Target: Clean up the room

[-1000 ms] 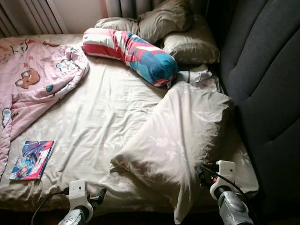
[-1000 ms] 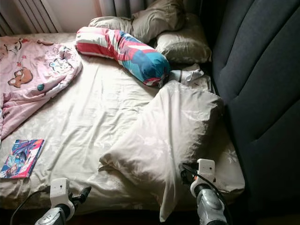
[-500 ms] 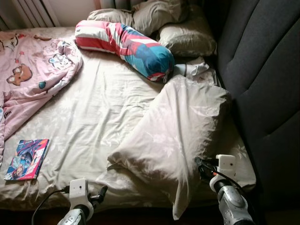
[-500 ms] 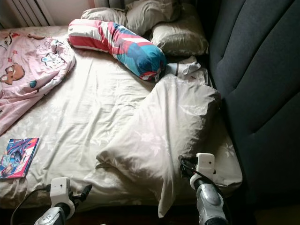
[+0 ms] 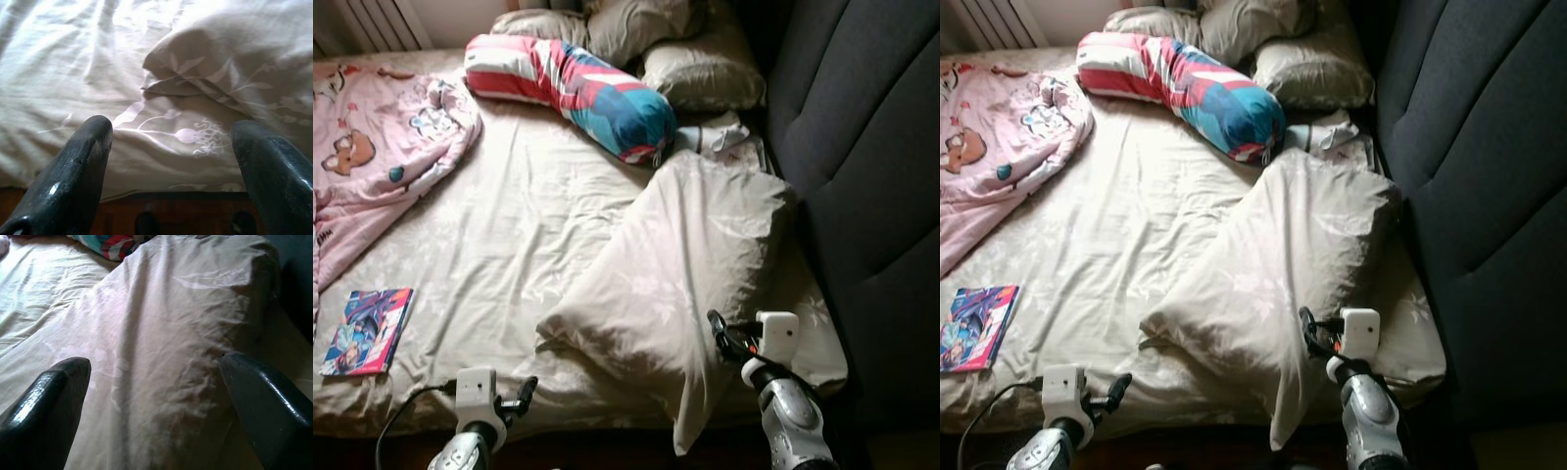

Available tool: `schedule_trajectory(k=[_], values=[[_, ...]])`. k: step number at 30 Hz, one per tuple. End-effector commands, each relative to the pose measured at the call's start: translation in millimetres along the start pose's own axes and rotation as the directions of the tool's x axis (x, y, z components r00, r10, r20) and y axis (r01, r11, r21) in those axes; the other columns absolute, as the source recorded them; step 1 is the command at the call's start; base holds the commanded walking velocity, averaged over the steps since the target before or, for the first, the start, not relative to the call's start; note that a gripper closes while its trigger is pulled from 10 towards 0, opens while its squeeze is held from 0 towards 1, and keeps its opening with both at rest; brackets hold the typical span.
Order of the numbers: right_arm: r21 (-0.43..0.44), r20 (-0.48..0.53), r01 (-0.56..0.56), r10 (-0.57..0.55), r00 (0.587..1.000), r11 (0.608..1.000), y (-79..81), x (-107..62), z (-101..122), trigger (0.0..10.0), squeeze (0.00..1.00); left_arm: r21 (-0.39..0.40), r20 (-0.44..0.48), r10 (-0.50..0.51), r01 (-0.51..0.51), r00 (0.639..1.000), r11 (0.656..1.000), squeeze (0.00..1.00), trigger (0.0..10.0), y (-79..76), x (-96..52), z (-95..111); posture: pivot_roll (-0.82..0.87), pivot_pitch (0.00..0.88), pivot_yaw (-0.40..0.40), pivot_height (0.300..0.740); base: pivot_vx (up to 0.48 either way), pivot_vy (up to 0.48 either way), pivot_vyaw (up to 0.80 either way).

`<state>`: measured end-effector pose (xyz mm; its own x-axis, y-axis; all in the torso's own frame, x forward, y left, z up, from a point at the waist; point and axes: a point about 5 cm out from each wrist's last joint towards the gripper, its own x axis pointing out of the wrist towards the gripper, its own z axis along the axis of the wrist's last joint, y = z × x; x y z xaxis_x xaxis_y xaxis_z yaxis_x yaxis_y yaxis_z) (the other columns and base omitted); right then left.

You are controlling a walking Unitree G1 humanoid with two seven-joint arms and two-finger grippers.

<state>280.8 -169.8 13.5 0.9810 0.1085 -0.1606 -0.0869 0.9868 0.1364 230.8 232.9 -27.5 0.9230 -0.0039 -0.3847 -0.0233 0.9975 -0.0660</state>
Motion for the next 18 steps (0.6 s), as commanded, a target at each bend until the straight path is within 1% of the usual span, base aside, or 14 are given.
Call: schedule_trajectory(k=[1, 2, 4, 6, 8, 11, 12, 18], values=[[0.015, -0.016, 0.012, -0.011, 1.0, 1.0, 1.5, -4.2, -6, 10.0, 0.0, 0.005, -0.032, -0.004, 0.004, 0.999, 1.0, 0.0, 10.0, 1.6, -5.3, -8, -0.05, 0.2, -0.003, 0.74, 0.0, 0.0, 0.0], [0.015, -0.016, 0.012, -0.011, 1.0, 1.0, 1.5, -4.2, -6, 10.0, 0.0, 0.005, -0.032, -0.004, 0.004, 0.999, 1.0, 0.0, 10.0, 1.6, -5.3, -8, -0.05, 0.2, -0.003, 0.74, 0.0, 0.0, 0.0], [0.012, -0.01, -0.022, 0.022, 1.0, 1.0, 9.1, -4.8, -6, 10.0, 0.0, -0.008, -0.032, -0.011, 0.01, 0.999, 1.0, 0.0, 10.0, 0.4, -5.3, -9, -0.05, 0.19, -0.007, 0.74, 0.0, 0.0, 0.0], [0.0, -0.006, -0.032, 0.032, 0.999, 0.999, 8.2, -5.6, -4, 10.0, 0.0, 0.001, -0.022, -0.023, 0.023, 0.999, 1.0, 0.0, 10.0, -0.7, -5.1, -8, -0.05, 0.189, -0.007, 0.74, 0.0, 0.0, 0.0], [0.001, -0.011, -0.022, 0.022, 1.0, 1.0, 4.1, -6.6, -4, 10.0, 0.0, 0.004, -0.006, -0.025, 0.025, 1.0, 1.0, 0.0, 10.0, -0.9, -5.2, -6, -0.05, 0.184, -0.009, 0.74, 0.0, 0.0, 0.0], [0.007, -0.025, 0.008, -0.008, 1.0, 1.0, -1.3, -8.5, -7, 10.0, 0.0, -0.016, 0.016, -0.002, 0.003, 1.0, 1.0, 0.0, 10.0, 0.3, -6.0, -6, -0.05, 0.178, -0.009, 0.74, 0.0, 0.0, 0.0], [0.014, -0.03, 0.028, -0.027, 0.999, 1.0, -2.8, -9.3, -8, 10.0, 0.0, -0.008, 0.024, 0.001, -0.001, 1.0, 1.0, 0.0, 10.0, 0.7, -6.3, -5, -0.05, 0.176, -0.008, 0.74, 0.0, 0.0, 0.0], [0.045, -0.049, 0.066, -0.063, 0.997, 0.997, -2.1, -9.6, -12, 10.0, 0.0, -0.005, 0.022, 0.001, -0.001, 1.0, 1.0, 0.0, 10.0, 1.4, -6.1, -5, -0.04, 0.177, -0.003, 0.74, 0.0, 0.0, 0.0]])
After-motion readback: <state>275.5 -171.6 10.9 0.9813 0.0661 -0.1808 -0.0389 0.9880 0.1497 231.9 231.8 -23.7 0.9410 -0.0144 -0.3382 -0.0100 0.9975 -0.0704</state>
